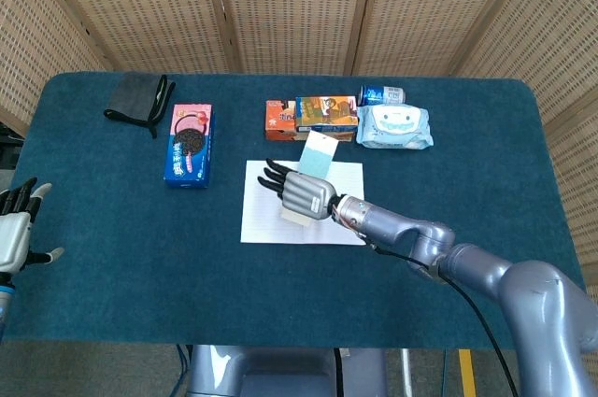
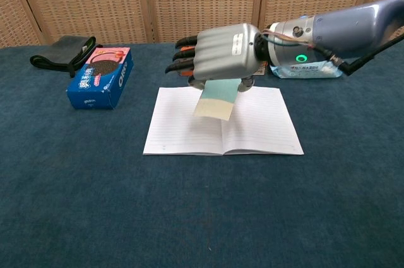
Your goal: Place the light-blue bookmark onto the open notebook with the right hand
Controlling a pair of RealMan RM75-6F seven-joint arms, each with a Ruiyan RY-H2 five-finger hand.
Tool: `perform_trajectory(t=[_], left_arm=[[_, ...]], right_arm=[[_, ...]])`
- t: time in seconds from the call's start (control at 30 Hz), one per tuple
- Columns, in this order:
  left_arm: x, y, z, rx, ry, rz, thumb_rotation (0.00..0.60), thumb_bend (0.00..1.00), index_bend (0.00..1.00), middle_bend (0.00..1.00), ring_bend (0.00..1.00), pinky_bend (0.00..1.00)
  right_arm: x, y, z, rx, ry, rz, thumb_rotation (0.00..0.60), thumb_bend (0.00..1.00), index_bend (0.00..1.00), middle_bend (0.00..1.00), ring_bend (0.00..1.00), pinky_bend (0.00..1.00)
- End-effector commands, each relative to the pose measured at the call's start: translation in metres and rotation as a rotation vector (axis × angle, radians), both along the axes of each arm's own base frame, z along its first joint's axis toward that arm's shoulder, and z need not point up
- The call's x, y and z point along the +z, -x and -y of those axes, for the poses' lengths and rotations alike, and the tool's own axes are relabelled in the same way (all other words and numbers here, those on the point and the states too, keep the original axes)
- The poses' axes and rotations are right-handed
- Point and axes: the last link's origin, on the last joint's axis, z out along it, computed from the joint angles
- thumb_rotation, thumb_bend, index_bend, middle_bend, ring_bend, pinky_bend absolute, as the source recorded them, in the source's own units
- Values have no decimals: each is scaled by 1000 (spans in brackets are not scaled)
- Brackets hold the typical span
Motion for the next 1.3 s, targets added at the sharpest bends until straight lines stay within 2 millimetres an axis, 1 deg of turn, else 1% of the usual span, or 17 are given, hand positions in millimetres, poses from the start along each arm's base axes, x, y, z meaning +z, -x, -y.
perform_trajectory(t=[0.03, 0.17, 0.4, 0.47, 0.53, 0.6, 0.67, 0.7, 0.9, 0.97, 1.03, 1.07, 1.13, 1.17, 1.2, 1.27, 1.3], left_arm=[[-1, 0, -1, 1, 3, -3, 600, 0, 0, 0, 0, 0], [-2, 1, -3, 8, 11, -4, 600, 0, 0, 0, 0, 0], [-1, 3, -5, 17, 12, 1, 600, 0, 0, 0, 0, 0], [0, 3, -5, 18, 13, 2, 600, 0, 0, 0, 0, 0], [0, 3, -5, 19, 13, 4, 600, 0, 0, 0, 0, 0], [0, 4, -5, 20, 13, 3, 600, 0, 0, 0, 0, 0], [0, 4, -6, 22, 17, 3, 600, 0, 0, 0, 0, 0], [-1, 4, -6, 23, 19, 3, 600, 0, 0, 0, 0, 0], [-2, 3, -5, 20, 22, -1, 600, 0, 0, 0, 0, 0], [-4, 3, -5, 18, 32, -4, 600, 0, 0, 0, 0, 0], [-5, 2, -4, 15, 38, -4, 600, 0, 0, 0, 0, 0], [-5, 1, -4, 14, 40, -3, 600, 0, 0, 0, 0, 0], [-5, 1, -3, 10, 41, -2, 600, 0, 0, 0, 0, 0], [-5, 1, -3, 9, 41, -2, 600, 0, 0, 0, 0, 0], [-4, 0, -3, 6, 40, 0, 600, 0, 0, 0, 0, 0], [-4, 0, -2, 3, 38, 5, 600, 0, 0, 0, 0, 0], [-3, 0, -2, 2, 39, 6, 600, 0, 0, 0, 0, 0]], right_arm=[[-20, -9, -5, 96, -26, -60, 600, 337, 615, 20, 0, 30], [-45, -12, -14, 159, -77, -115, 600, 337, 615, 26, 0, 31], [-52, -19, -14, 208, -93, -123, 600, 337, 615, 26, 0, 34], [-54, -18, -13, 230, -88, -144, 600, 337, 589, 26, 0, 39], [-54, -18, -13, 243, -83, -155, 600, 317, 487, 26, 0, 41], [-52, -19, -11, 253, -70, -150, 600, 260, 269, 19, 0, 41], [-49, -20, -9, 246, -59, -134, 600, 222, 119, 6, 0, 41], [-46, -21, -8, 235, -53, -118, 600, 209, 75, 1, 0, 41], [-25, -24, -5, 218, -35, -74, 600, 212, 4, 0, 0, 41], [-12, -21, -7, 217, -27, -55, 600, 226, 0, 0, 0, 41], [-2, -20, -9, 191, -17, -11, 600, 287, 0, 0, 0, 41], [2, -19, -10, 156, -20, 24, 600, 368, 0, 0, 0, 41], [9, -16, -14, 77, -37, 95, 600, 605, 0, 0, 0, 41], [11, -14, -15, 40, -46, 126, 600, 774, 0, 0, 0, 41], [14, -11, -18, -29, -67, 180, 600, 887, 0, 0, 0, 41], [20, -2, -24, -193, -118, 287, 600, 997, 0, 0, 0, 41], [22, 4, -26, -269, -135, 318, 600, 1000, 0, 0, 0, 33]])
